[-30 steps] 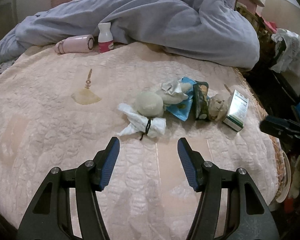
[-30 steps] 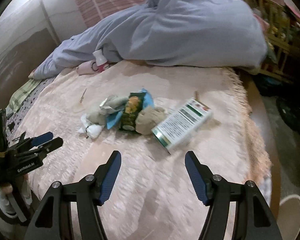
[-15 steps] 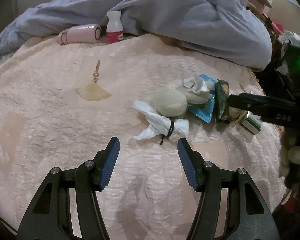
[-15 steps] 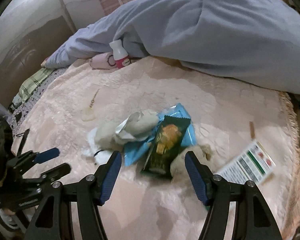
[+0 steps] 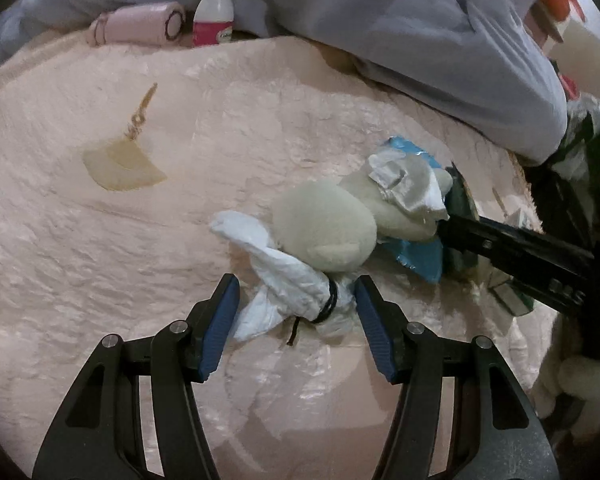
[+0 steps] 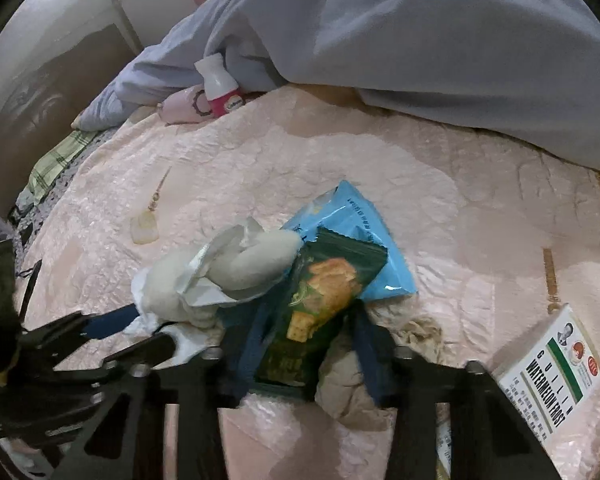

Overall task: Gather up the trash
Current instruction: 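Grasp the green cracker packet with the right gripper while the left grasps the white tissue, then carry the cracker packet and tissue over the cream bucket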

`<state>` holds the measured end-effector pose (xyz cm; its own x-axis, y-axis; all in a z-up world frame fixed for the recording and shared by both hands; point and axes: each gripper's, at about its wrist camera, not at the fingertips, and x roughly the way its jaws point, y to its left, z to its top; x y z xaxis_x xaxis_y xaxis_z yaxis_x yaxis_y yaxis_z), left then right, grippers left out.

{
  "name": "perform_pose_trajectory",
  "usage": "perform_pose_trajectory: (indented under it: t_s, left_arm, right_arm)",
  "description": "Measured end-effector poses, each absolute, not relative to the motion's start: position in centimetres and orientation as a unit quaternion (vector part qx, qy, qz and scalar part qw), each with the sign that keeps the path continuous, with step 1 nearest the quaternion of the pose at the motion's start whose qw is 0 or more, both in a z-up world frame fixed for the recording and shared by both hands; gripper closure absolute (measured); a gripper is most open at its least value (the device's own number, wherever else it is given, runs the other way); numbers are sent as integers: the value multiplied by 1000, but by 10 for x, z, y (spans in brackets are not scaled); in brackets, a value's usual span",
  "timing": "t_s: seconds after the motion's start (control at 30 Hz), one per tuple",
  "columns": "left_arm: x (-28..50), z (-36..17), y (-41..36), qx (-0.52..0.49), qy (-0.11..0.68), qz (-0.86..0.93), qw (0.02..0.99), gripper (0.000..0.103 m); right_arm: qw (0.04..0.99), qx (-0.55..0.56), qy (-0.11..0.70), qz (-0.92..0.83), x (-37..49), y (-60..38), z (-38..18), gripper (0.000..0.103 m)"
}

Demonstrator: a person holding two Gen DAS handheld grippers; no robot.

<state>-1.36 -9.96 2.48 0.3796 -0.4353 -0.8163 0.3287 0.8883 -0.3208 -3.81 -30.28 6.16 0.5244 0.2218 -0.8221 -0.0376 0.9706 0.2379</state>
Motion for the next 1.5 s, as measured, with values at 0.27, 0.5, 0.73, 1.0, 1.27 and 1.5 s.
perform_pose_trajectory:
  t_s: [0.27, 0.5, 0.73, 1.0, 1.27, 1.5]
  left_arm:
    - [-33, 45, -85, -56, 501, -256, 825, 77]
    - [-76, 85, -73, -35, 477, -272, 835, 77]
    - [-123, 125, -96, 3, 437, -313, 843, 77]
    - [-162, 155, -146, 25, 415, -367, 832, 77]
    - [-197, 158, -213, 55, 417, -412, 808, 77]
    - [-233, 156, -280, 83, 417, -461, 779, 77]
  right_arm:
    - [881, 98, 453, 98, -76, -301, 101, 80]
    - [893, 75, 434, 89, -123, -305, 149, 80]
    - [904, 46, 422, 50, -178, -326, 191, 80]
    - [910, 33, 412, 2, -235, -366, 220, 80]
    - [903, 52, 424, -42, -290, -417, 206, 80]
    - [890, 91, 440, -81, -346, -463, 176, 80]
